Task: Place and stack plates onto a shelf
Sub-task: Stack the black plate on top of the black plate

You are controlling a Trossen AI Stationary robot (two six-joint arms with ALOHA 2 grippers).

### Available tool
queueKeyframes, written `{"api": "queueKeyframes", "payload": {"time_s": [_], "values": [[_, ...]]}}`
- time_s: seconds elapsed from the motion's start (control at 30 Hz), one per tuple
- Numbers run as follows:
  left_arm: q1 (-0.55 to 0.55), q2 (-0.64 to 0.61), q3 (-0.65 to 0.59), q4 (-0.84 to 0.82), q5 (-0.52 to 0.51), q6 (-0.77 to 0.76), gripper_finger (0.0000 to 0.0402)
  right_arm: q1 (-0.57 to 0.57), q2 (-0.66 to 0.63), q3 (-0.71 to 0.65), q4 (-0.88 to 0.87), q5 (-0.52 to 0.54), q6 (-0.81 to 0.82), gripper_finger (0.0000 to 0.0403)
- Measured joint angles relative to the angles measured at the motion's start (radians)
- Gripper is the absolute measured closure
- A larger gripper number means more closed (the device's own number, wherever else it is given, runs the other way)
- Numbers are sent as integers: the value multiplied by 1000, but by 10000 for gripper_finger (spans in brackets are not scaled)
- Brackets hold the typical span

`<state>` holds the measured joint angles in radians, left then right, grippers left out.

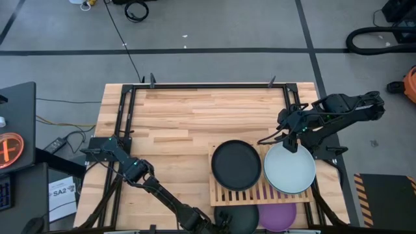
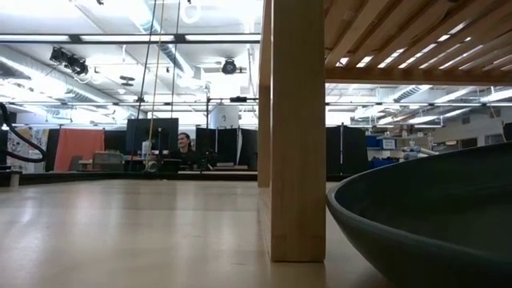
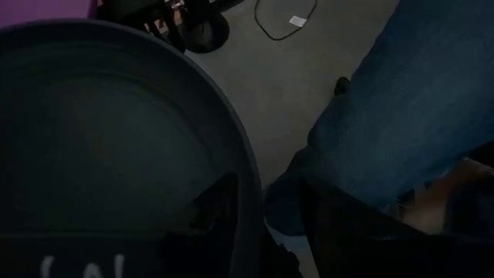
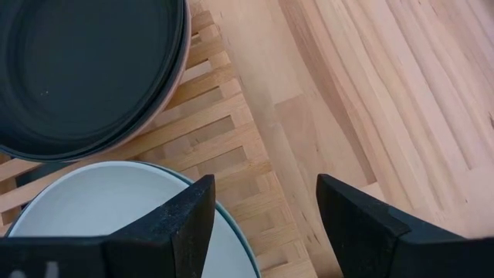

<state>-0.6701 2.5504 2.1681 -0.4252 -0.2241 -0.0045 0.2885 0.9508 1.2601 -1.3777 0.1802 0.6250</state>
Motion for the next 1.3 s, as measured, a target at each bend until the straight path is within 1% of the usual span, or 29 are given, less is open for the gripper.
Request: {"api": "queueKeyframes", "payload": {"time_s": [0.3, 1.3], "values": [[-3, 0, -1, 5, 7, -9, 260, 0, 0, 0, 0, 0, 8, 171], [-17, 1, -2, 28, -19, -16, 260, 0, 0, 0, 0, 9, 0, 171]]}}
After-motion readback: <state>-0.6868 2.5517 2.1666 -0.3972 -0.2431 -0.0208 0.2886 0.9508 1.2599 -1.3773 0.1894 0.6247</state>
